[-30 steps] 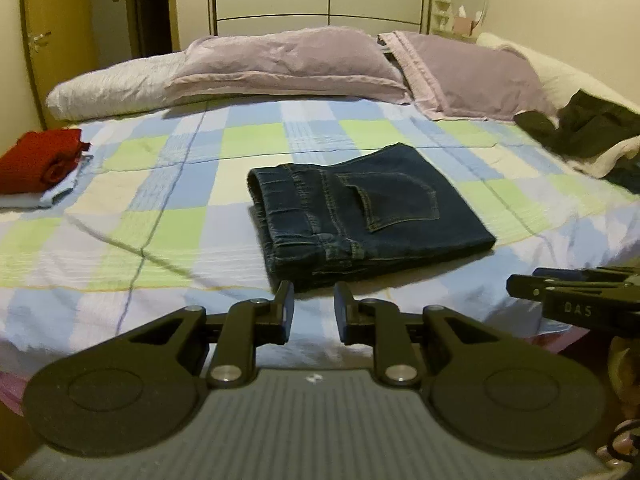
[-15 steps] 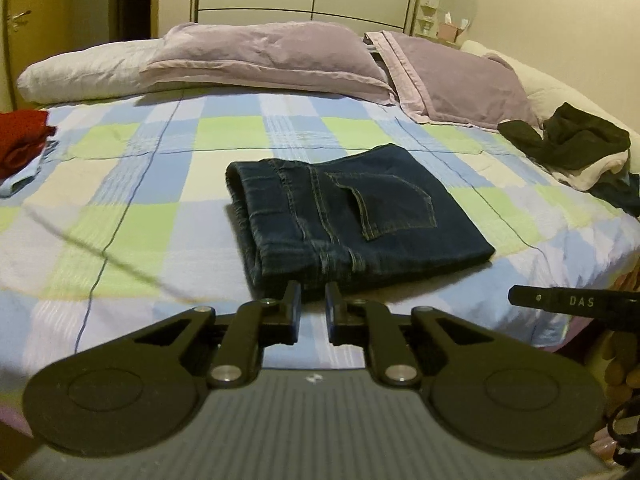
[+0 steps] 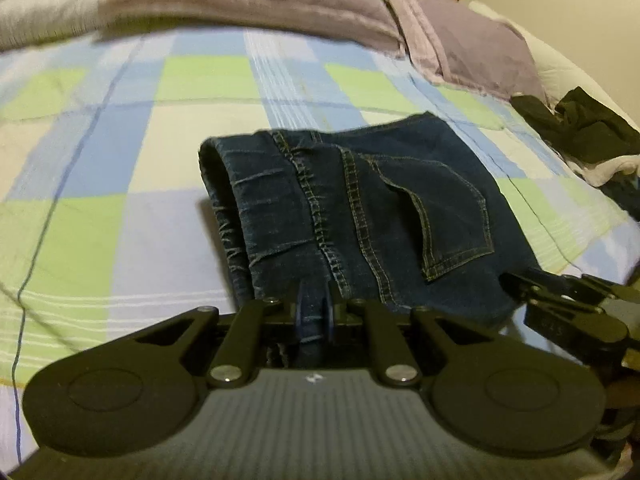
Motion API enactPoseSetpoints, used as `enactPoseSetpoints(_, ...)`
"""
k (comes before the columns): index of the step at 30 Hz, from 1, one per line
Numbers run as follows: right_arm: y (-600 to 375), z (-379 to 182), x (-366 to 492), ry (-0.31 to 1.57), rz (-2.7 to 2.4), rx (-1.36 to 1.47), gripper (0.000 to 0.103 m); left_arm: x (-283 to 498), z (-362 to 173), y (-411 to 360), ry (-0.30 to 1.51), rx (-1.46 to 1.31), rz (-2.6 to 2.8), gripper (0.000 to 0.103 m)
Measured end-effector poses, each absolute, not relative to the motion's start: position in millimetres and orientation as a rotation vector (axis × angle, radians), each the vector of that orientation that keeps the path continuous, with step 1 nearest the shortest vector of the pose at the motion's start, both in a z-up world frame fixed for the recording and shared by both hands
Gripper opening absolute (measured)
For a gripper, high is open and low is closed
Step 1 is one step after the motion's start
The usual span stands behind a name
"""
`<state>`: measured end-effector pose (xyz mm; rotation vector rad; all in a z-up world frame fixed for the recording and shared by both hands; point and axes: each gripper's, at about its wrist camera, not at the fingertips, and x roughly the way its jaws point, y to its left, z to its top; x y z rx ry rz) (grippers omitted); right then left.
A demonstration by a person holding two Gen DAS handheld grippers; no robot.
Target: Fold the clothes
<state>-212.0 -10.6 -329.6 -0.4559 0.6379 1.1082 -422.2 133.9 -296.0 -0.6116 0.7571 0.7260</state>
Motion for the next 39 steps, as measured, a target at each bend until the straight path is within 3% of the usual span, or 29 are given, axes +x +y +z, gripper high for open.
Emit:
enactPoseSetpoints(9, 26.4, -261.5, -158.5, 1.173, 0.973, -0.438, 0.037, -393.4, -202.1, 171.1, 1.006, -0.682, 0.697, 0.006)
enactPoseSetpoints(12, 25.5, -217.9, -147.4, 1.240, 0.952, -0.384, 0.037, -383.4, -157.6, 183.2, 1.024, -0.636, 0.681, 0.007)
enactPoseSetpoints(17, 21.1, -178.9, -131.3, 1.232, 0.863, -0.289, 0.037, -360.8, -129.7, 215.1, 1.029, -0.552, 0.618, 0.008)
enactPoseSetpoints(21, 5.9, -168.3, -124.7, 1.240, 0.717, -0.169, 0.037, -340.8, -131.4, 251.0, 1.070, -0.537, 0.487, 0.009)
enactPoseSetpoints(25, -40.2, -175.6, -137.3, 1.283, 0.485, 0.125, 0.038, -323.8, -138.6, 278.7, 1.084, -0.437, 0.279, 0.023)
enactPoseSetpoints(27, -63.2, -183.2, -154.2, 1.291, 0.355, 0.290, 0.038, -318.6, -147.6, 289.3, 1.102, -0.389, 0.197, 0.023)
enactPoseSetpoints(35, -72.0, -234.5, -258.5, 1.292, 0.175, 0.641, 0.038, -311.6, -235.9, 342.5, 1.204, -0.521, 0.029, 0.028)
enactPoseSetpoints(39, -71.4, -264.5, -277.0, 1.269, 0.161, 0.778, 0.038, -304.6, -274.5, 367.2, 1.172, -0.659, -0.005, 0.036)
